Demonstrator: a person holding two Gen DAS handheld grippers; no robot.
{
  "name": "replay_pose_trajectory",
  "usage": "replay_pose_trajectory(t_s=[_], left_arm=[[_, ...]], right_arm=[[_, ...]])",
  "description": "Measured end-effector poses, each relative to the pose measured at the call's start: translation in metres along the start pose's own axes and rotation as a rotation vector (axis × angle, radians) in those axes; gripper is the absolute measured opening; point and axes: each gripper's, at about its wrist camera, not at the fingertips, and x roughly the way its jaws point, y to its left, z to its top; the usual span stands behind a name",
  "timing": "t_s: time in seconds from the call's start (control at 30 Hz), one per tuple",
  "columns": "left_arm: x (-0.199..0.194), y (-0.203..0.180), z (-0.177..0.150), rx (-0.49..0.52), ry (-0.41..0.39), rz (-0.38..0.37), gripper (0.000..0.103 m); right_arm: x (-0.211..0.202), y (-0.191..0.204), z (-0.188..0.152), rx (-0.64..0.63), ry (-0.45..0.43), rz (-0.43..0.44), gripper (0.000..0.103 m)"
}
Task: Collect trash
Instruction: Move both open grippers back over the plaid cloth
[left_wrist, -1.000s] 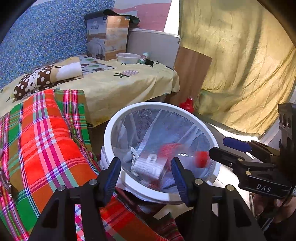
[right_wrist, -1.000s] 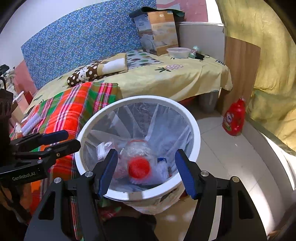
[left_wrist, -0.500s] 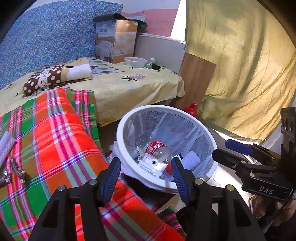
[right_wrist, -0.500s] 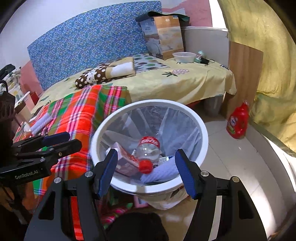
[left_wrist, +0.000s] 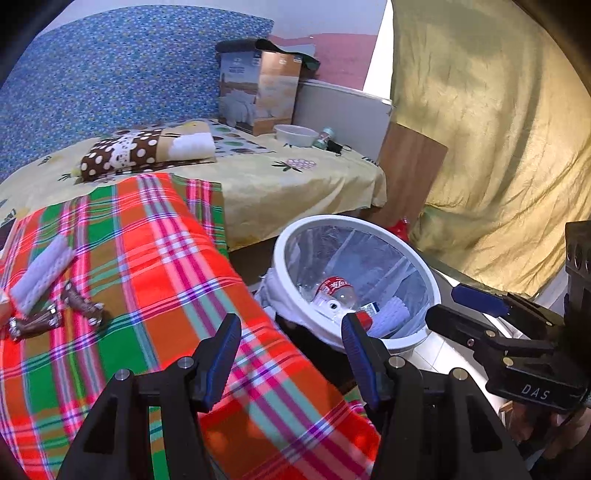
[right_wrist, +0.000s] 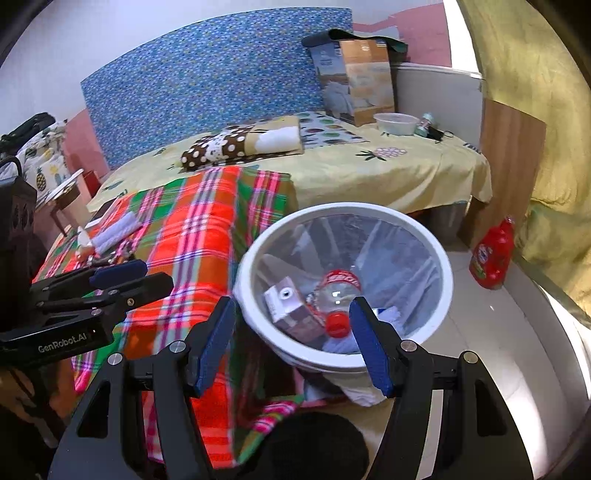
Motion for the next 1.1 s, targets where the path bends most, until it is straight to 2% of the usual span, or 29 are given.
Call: replay_pose_trajectory(t_s=[0.67, 1.1], left_arm=[[-0.049, 0.053, -0.036, -0.096, -0.033, 0.081, 0.056], [-0.075, 0.095, -0.053, -0.156, -0.050, 0.181, 0.056]], right_arm=[[0.009, 0.058, -0.008, -0.108, 0.036, 0.146, 0.066], [0.018, 0.091, -0.004, -0.172, 0.052, 0.231, 0.066]])
